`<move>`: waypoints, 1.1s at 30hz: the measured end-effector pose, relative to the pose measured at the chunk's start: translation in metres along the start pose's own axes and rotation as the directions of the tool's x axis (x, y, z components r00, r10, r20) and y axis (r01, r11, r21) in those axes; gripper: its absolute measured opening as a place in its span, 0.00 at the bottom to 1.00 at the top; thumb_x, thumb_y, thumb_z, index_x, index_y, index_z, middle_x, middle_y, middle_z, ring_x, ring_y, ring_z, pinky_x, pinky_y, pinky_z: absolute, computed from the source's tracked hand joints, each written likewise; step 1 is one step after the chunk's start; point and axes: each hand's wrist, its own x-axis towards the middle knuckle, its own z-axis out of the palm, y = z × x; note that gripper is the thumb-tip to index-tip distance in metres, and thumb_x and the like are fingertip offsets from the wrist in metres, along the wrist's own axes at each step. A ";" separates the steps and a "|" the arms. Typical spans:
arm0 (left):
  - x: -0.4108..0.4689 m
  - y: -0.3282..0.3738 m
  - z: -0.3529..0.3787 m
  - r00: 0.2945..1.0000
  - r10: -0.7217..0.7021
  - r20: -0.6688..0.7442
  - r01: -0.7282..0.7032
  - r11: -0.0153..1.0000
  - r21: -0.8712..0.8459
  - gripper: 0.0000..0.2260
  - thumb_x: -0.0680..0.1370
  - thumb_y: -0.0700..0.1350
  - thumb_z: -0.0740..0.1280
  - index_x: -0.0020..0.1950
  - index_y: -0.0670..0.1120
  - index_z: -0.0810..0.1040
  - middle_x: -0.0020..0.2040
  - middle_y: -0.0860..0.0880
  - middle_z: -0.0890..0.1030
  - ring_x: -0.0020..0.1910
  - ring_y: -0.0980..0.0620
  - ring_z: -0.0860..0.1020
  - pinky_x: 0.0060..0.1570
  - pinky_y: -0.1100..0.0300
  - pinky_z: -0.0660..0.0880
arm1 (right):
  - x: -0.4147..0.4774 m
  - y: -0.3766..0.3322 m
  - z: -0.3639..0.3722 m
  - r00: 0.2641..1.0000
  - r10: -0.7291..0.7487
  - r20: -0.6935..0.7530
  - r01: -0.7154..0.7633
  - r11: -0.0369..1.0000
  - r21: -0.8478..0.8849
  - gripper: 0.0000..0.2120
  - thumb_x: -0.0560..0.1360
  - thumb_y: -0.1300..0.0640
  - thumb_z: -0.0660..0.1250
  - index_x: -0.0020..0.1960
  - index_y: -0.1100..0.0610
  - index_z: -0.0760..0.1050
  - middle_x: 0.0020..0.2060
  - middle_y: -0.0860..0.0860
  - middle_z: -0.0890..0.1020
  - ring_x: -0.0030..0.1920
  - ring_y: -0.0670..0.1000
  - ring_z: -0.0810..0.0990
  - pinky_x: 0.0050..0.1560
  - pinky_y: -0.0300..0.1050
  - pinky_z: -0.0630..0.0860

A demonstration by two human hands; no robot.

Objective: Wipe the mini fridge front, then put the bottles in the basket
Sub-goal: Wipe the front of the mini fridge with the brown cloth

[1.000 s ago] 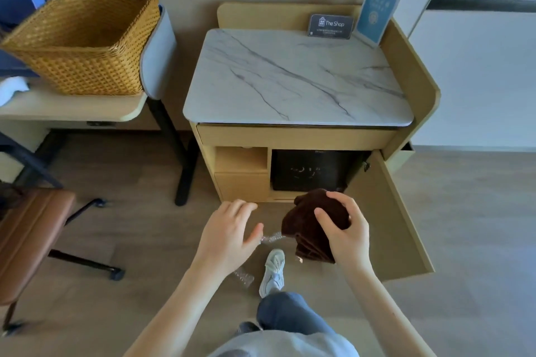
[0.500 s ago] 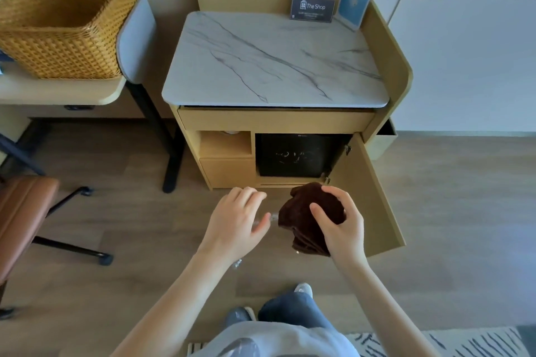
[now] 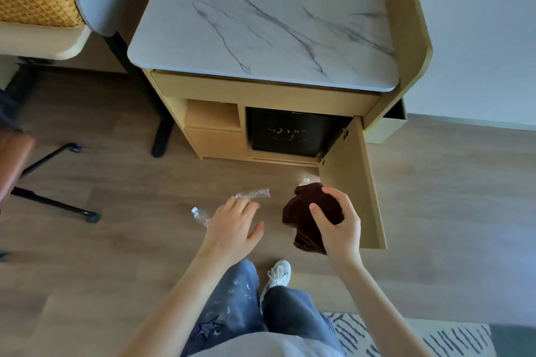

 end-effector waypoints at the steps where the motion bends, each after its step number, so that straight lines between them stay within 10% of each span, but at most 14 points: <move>1: 0.010 0.000 -0.001 1.000 0.002 -0.013 -0.002 1.000 -0.004 0.18 0.76 0.54 0.59 0.56 0.44 0.81 0.50 0.51 0.80 0.47 0.48 0.78 0.42 0.56 0.77 | 0.009 0.000 0.000 1.000 0.001 -0.001 -0.001 1.000 0.002 0.15 0.73 0.60 0.74 0.57 0.46 0.77 0.50 0.39 0.81 0.54 0.40 0.78 0.56 0.44 0.78; 9: 0.122 -0.046 0.033 0.990 0.093 -0.104 -0.096 0.995 -0.017 0.17 0.78 0.53 0.59 0.59 0.45 0.79 0.52 0.51 0.80 0.49 0.50 0.77 0.46 0.57 0.76 | 0.105 0.038 0.047 0.998 -0.048 -0.028 0.049 0.998 0.047 0.16 0.74 0.61 0.73 0.58 0.46 0.77 0.52 0.40 0.81 0.55 0.43 0.79 0.56 0.49 0.80; 25: 0.339 -0.222 0.403 0.947 0.189 -0.260 -0.181 0.982 0.055 0.24 0.78 0.59 0.53 0.64 0.48 0.77 0.58 0.54 0.78 0.57 0.54 0.76 0.49 0.62 0.75 | 0.371 0.367 0.227 0.959 -0.245 -0.140 0.273 0.930 0.247 0.14 0.73 0.62 0.74 0.57 0.50 0.79 0.48 0.43 0.83 0.52 0.45 0.83 0.47 0.41 0.82; 33: 0.382 -0.239 0.451 0.910 0.224 -0.350 -0.201 0.974 0.101 0.24 0.79 0.58 0.53 0.68 0.49 0.75 0.61 0.55 0.77 0.61 0.54 0.73 0.58 0.59 0.73 | 0.408 0.418 0.244 0.910 -0.368 -0.193 0.410 0.870 0.274 0.14 0.73 0.62 0.74 0.56 0.51 0.80 0.48 0.45 0.84 0.50 0.43 0.83 0.44 0.33 0.79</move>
